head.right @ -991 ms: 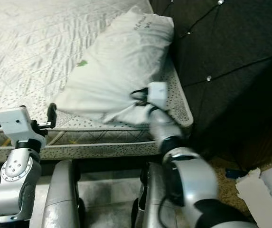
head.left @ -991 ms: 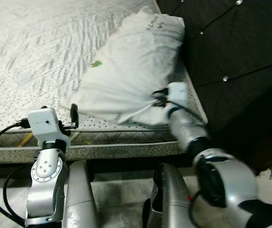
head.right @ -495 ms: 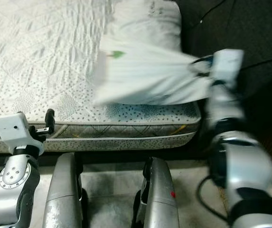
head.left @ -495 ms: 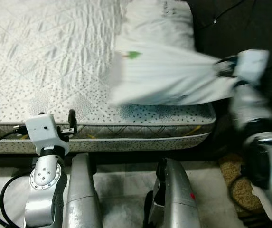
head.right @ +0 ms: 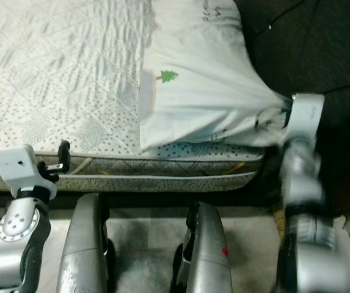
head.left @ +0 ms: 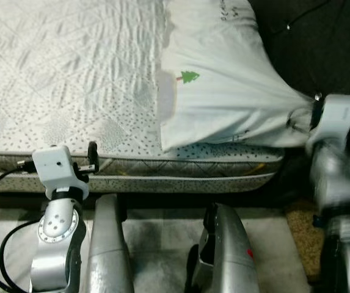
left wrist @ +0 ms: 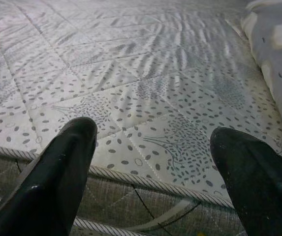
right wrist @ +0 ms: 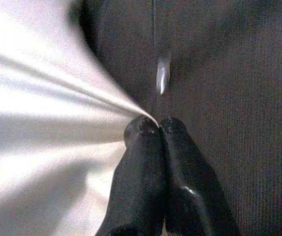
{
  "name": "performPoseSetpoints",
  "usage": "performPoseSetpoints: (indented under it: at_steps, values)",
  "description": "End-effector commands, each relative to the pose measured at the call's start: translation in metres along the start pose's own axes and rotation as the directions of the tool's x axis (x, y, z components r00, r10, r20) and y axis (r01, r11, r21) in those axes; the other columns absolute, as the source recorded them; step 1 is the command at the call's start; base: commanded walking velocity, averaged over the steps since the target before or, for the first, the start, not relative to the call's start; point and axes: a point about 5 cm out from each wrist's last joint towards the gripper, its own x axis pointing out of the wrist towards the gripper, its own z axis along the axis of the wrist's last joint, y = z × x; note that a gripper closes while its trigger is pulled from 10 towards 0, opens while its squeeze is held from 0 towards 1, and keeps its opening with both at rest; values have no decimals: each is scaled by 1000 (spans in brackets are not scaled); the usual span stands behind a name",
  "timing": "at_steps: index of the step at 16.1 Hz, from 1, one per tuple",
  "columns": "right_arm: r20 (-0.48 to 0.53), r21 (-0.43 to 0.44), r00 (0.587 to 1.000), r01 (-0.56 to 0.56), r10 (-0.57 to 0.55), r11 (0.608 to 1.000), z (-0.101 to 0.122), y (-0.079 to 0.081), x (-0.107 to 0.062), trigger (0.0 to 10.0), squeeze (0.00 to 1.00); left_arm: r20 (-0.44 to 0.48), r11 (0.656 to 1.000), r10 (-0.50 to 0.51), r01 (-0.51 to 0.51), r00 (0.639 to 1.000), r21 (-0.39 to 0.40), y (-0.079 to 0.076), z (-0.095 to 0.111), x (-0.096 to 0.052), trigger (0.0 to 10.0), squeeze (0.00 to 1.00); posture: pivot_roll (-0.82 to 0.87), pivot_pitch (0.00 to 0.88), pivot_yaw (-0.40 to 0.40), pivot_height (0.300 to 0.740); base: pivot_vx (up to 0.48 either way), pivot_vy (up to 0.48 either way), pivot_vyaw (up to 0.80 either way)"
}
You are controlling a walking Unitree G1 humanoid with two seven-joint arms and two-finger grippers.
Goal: Clean up the room
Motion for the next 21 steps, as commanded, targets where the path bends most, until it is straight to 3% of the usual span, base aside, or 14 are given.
performPoseSetpoints:
  at_steps: [1, 3, 5, 7, 10, 11, 12, 13, 14, 16, 17, 19, 21]
  values:
    - [-12, 20, 1000, 22, -21, 1000, 0, -2, -9, 0, 0, -10, 1000, 0, 0, 1000, 8, 0, 0, -1, 10000, 0, 76, 202, -89, 537, 0, 0, 0]
    - [-45, 25, 998, -45, 46, 999, -11, 15, -57, 0, 0, -11, 1000, -7, 7, 1000, 8, -1, 0, 1, 10000, 0, 64, 197, -81, 537, 0, 0, 0]
    - [-94, 46, 992, -79, 83, 996, -19, 24, -83, 0, 0, -10, 1000, -20, 20, 1000, 4, -5, 0, 3, 10000, 0, 58, 192, -77, 537, 0, 0, 0]
    - [-126, 58, 988, -77, 84, 995, -22, 28, -95, 0, 0, -9, 1000, -28, 28, 1000, 1, -7, 1, 5, 10000, 0, 57, 187, -70, 537, 0, 0, 0]
    - [-149, 93, 984, -79, 93, 993, -15, 35, -93, 0, 0, -6, 1000, -31, 31, 999, 2, -7, 1, 8, 10000, 0, 58, 180, -64, 537, 0, 0, 0]
    - [-136, 112, 985, -94, 109, 989, -7, 38, -83, 745, 0, -1, 999, -33, 33, 999, 4, -7, 2, 10, 10000, 0, 61, 175, -64, 537, 0, 0, 0]
    - [-118, 147, 982, -128, 146, 981, -2, 43, -75, 3961, 0, 2, 999, -32, 32, 999, 4, -6, 3, 11, 10000, 0, 63, 171, -64, 537, 0, 0, 0]
    - [-77, 158, 977, -184, 198, 970, 6, 50, -62, 10000, 1000, 7, 1000, -30, 30, 1000, 4, -6, 4, 12, 10000, 0, 65, 165, -64, 537, 0, 0, 0]
    - [-73, 171, 958, -262, 277, 950, 10, 62, -50, 10000, 1000, 10, 1000, -28, 28, 1000, 3, -7, 5, 13, 10000, 0, 66, 160, -65, 537, 0, 0, 0]
    - [-89, 198, 945, -294, 316, 935, 10, 70, -42, 10000, 1000, 11, 1000, -28, 28, 1000, 2, -7, 5, 12, 10000, 0, 69, 157, -66, 537, 0, 0, 0]
    - [-118, 210, 919, -348, 377, 914, 8, 81, -32, 10000, 1000, 11, 1000, -26, 26, 1000, 0, -7, 5, 12, 10000, 0, 83, 155, -67, 537, 0, 0, 0]
    - [-145, 180, 890, -406, 432, 896, 5, 97, -20, 10000, 1000, 12, 1000, -24, 24, 1000, 2, -6, 5, 10, 10000, 0, 99, 157, -69, 537, 0, 0, 0]
    - [-107, 173, 907, -387, 408, 906, 16, 108, -3, 10000, 1000, 15, 1000, -18, 18, 1000, 7, -4, 7, 8, 10000, 0, 122, 163, -71, 537, 0, 0, 0]
